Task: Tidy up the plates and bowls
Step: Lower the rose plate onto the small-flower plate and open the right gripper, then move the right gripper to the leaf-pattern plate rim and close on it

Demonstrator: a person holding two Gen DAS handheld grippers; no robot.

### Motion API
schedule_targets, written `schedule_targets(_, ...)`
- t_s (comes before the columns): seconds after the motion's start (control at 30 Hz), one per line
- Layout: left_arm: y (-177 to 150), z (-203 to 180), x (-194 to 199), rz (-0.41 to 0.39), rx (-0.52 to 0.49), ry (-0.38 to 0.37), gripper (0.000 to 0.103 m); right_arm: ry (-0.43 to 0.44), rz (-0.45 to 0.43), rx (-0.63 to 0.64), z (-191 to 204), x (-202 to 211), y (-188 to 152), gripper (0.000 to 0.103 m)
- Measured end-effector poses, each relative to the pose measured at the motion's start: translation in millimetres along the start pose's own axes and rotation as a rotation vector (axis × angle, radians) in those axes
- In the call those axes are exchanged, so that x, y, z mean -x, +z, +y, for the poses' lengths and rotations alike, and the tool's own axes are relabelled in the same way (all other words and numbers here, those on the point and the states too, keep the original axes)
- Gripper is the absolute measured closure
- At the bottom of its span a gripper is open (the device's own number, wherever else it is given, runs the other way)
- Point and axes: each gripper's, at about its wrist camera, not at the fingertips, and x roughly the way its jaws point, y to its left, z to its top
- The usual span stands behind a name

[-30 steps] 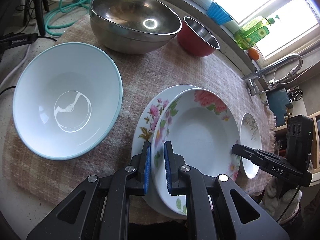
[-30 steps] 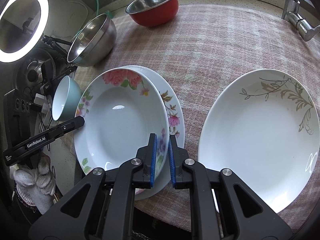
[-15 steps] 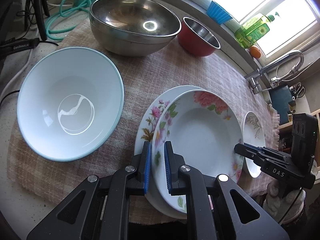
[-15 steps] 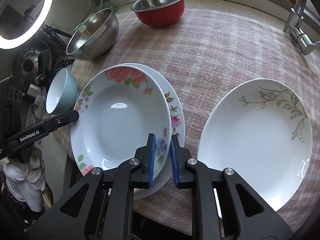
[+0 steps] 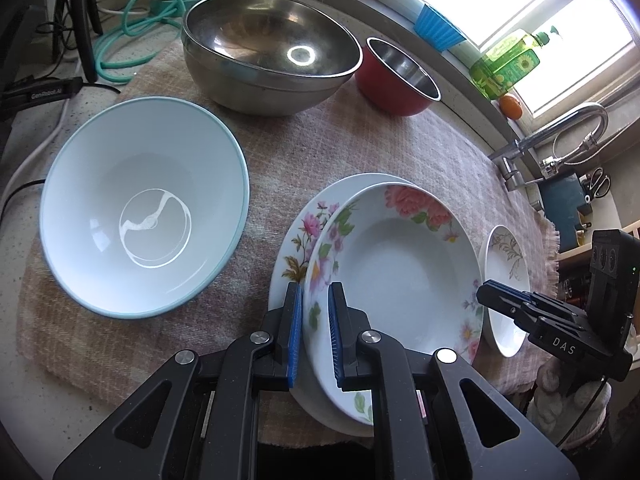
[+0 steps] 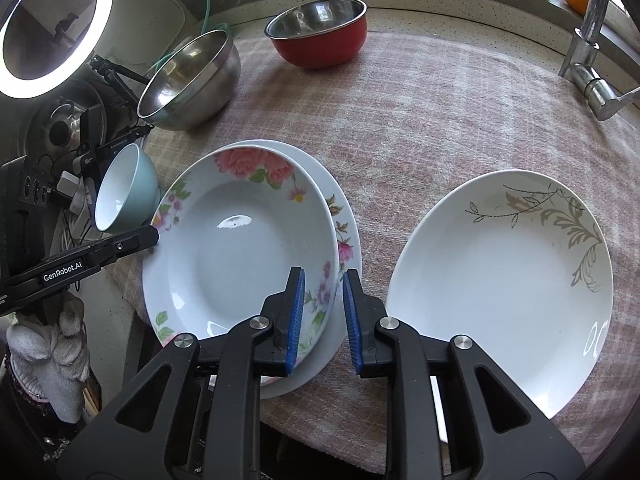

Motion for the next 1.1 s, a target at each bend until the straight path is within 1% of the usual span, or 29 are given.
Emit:
schedule_targets(0.03, 0, -1, 1, -0.003, -0.003, 0.004, 0.092, -0.001, -0.008, -0.004, -2, 3, -1, 0.072)
schedule_targets(0.07, 0, -1, 3, -0.008, -0.004, 0.007, 0.092, 0.0, -0.015, -0.008, -4, 6, -1, 0.07)
schedule_targets(0.2, 0, -3, 14, -0.038, 0.002, 0.005, 0.091, 0.005, -0.051, -0.035, -15, 20, -5, 0.069)
schedule_targets(0.23, 0, -5, 16, -0.045, 0.003, -0.004, 0.091, 0.002, -0.062, -0.045, -20, 24, -7, 0.067)
schedule_targets(0.27, -1, -7, 18, -0.051, 0.001, -0.009, 0.091, 0.001, -0.075, -0.057, -24, 30, -8, 0.062)
schedule_targets(0.33, -1, -13, 21, -0.062, -0.012, -0.011, 0.091, -0.001, -0.103, -0.08, -34, 40, -13, 0.056)
schedule_targets(0.47, -1, -32, 20, -0.065, -0.046, -0.043, 0.091, -0.023, -0.153, -0.135, -59, 61, -22, 0.055)
schedule_targets(0.67, 2, -72, 6, -0.034, -0.121, -0.098, 0.091, -0.063, -0.194, -0.261, -107, 84, -41, 0.055)
schedule_targets(0.9, 8, -115, -18, 0.016, -0.217, -0.14, 0.091, -0.107, -0.199, -0.379, -157, 93, -67, 0.055)
schedule_targets(1.1, 16, -148, -44, 0.079, -0.294, -0.164, 0.091, -0.105, -0.19, -0.434, -176, 91, -85, 0.055)
